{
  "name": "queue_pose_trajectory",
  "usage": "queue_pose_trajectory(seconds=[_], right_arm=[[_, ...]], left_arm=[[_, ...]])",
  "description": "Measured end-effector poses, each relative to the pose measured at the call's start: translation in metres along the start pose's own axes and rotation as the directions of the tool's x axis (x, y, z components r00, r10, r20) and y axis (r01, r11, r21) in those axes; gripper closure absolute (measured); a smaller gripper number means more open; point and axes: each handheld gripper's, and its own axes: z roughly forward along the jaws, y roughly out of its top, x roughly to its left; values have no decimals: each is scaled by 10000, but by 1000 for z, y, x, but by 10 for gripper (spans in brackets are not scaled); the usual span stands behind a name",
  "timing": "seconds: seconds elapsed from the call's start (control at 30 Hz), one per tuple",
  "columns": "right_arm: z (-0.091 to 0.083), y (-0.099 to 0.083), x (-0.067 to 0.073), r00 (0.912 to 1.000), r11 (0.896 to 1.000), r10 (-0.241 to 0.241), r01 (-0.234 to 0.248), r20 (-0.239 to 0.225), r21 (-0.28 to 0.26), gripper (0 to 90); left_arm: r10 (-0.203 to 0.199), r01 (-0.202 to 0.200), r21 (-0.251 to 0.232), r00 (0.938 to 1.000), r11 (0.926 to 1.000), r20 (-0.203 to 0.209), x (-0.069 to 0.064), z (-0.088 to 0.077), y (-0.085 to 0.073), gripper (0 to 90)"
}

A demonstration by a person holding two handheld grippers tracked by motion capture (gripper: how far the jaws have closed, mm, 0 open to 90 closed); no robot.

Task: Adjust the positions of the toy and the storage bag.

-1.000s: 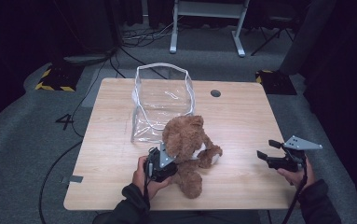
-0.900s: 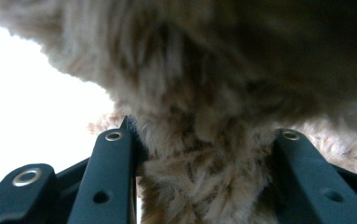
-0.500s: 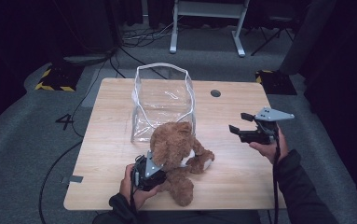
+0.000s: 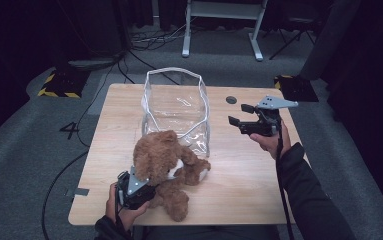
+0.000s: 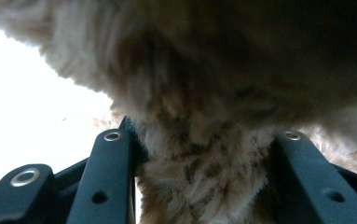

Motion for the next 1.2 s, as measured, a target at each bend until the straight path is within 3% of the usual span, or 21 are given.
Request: queue_pose_trajectory(seconds=[0.23,0.4,0.53,0.67,0.83,0.93,1.0,1.03,1.1,1.2], right_arm=[[15,28,23,9995,9997,-210,208,-217,-116,290],[28,41,40,9988,9988,-481,482,-108,119,293],[39,45,46,9993,9990,-348,350,-109,264,293],[57,44,53,9981,9963,-427,392,441,762,304],[72,39,56,9966,9941,-22,-67,823,1082,325],[74,41,60,9941,9918,-284,150,1051,1266,424],[74,42,61,9901,9894,-500,311,1315,1416,551],[74,42,59,9831,9855,-694,412,1695,1649,656],[73,41,57,9821,9850,-675,376,1757,1682,708],[71,38,51,9711,9844,-666,264,2293,1741,826]], left_arm=[[-144,138,-109,9985,9998,-522,12,-5,-7,582],[112,-118,-60,9952,9999,-977,16,-4,-9,576],[27,-40,-139,9959,9999,-908,20,-4,-11,571],[-140,117,-276,9964,9995,-835,22,-3,-13,566],[-62,39,-260,9961,9997,-882,22,-2,-12,564],[-71,47,-256,9958,9997,-918,23,-3,-12,563],[-121,94,-262,9945,9996,-1040,23,-4,-12,564],[-143,116,-248,9938,9996,-1100,25,-4,-12,565],[-282,254,-247,9926,9994,-1184,27,-6,-12,565],[-430,403,-226,9898,9989,-1361,34,-8,-14,565]])
